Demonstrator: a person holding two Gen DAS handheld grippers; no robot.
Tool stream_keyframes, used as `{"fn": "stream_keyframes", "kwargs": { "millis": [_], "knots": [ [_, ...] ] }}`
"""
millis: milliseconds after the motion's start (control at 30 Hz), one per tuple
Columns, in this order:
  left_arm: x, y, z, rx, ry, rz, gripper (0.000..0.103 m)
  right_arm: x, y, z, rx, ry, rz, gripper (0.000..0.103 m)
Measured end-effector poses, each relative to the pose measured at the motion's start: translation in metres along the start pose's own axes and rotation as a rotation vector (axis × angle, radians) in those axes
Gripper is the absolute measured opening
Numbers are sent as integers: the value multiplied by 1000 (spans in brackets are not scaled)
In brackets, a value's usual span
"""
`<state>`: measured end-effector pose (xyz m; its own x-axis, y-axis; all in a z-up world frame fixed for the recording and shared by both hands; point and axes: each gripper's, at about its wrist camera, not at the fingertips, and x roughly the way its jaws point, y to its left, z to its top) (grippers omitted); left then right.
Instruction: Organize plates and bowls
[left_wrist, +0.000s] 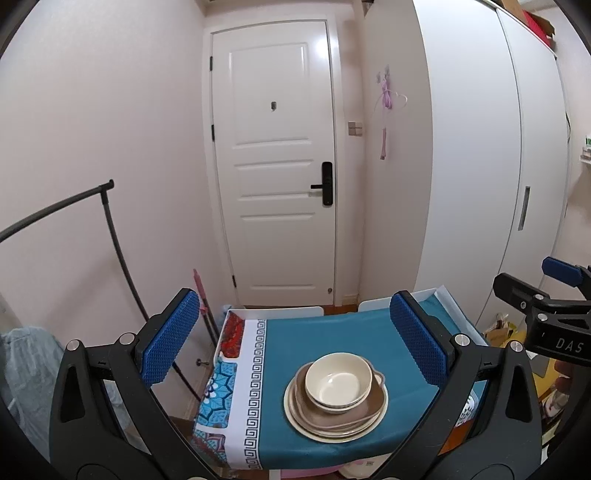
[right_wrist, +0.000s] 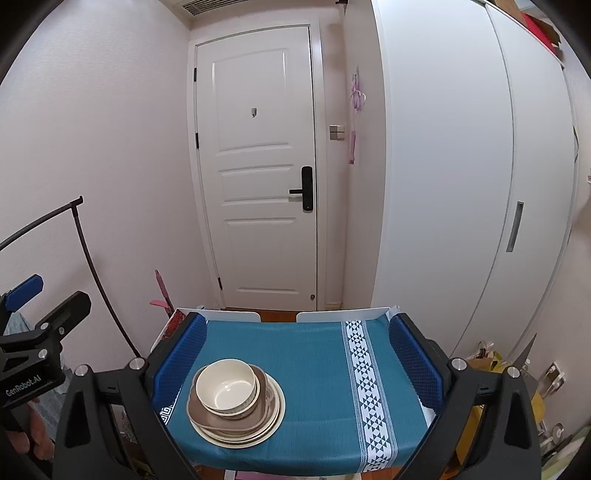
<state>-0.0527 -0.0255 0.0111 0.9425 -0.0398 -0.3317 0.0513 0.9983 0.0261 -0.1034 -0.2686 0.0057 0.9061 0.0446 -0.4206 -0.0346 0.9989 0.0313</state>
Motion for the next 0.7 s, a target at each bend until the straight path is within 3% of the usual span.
{"fn": "stream_keyframes", "kwargs": {
  "millis": [433, 700],
  "knots": [
    [11, -7, 4, 18, -19, 60, 103, 11, 4, 2, 3, 10, 0, 98],
    [26, -9, 9, 22, -36, 59, 103, 28, 5, 6, 11, 31, -1, 98]
  ]
}}
